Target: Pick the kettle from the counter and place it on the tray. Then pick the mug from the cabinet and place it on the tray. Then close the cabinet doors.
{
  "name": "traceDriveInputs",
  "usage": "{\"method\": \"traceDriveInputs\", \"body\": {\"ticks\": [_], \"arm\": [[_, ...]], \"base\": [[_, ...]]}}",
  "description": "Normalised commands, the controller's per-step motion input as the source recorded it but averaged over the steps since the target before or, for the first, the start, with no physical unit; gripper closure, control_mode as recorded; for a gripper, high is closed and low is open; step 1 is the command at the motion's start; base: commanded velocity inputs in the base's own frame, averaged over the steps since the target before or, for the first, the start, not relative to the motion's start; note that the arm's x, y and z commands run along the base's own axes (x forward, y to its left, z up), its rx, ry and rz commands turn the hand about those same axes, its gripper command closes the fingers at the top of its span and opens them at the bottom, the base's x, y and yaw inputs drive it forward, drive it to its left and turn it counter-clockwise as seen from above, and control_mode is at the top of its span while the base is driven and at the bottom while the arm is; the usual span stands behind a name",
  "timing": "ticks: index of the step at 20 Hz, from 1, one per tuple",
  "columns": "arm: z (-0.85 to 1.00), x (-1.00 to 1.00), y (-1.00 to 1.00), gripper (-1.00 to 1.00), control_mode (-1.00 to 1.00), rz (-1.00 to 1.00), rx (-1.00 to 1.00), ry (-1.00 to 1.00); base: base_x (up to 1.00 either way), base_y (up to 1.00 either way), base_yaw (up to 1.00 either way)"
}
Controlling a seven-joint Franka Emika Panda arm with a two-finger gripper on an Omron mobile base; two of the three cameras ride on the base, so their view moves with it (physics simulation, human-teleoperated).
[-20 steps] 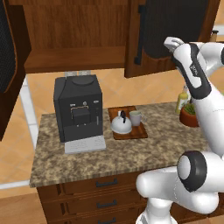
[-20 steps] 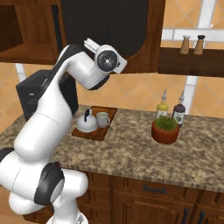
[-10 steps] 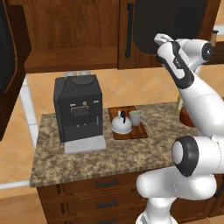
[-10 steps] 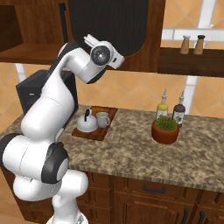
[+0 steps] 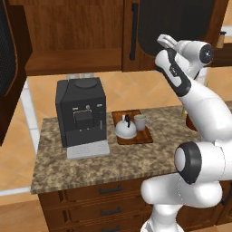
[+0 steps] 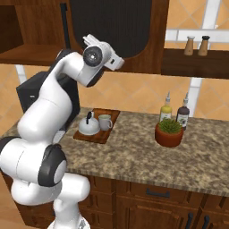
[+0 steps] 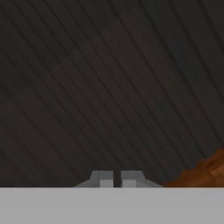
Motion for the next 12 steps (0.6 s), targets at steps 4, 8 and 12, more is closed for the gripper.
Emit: {"method": "traceDriveInputs", "body": {"ticks": [4,8,12], "arm": [[-0.04,0.99,0.38,1.0,-1.0,-0.11,0.0,0.08],[0.0,1.0,0.16,1.0,-1.0,-0.03,0.0,0.23],[-0.05,1.0,0.25,1.0,-1.0,-0.01,0.0,0.1]], "base": [[0.0,0.0,0.0],[0.0,0.0,0.0],[0.0,0.0,0.0]]}}
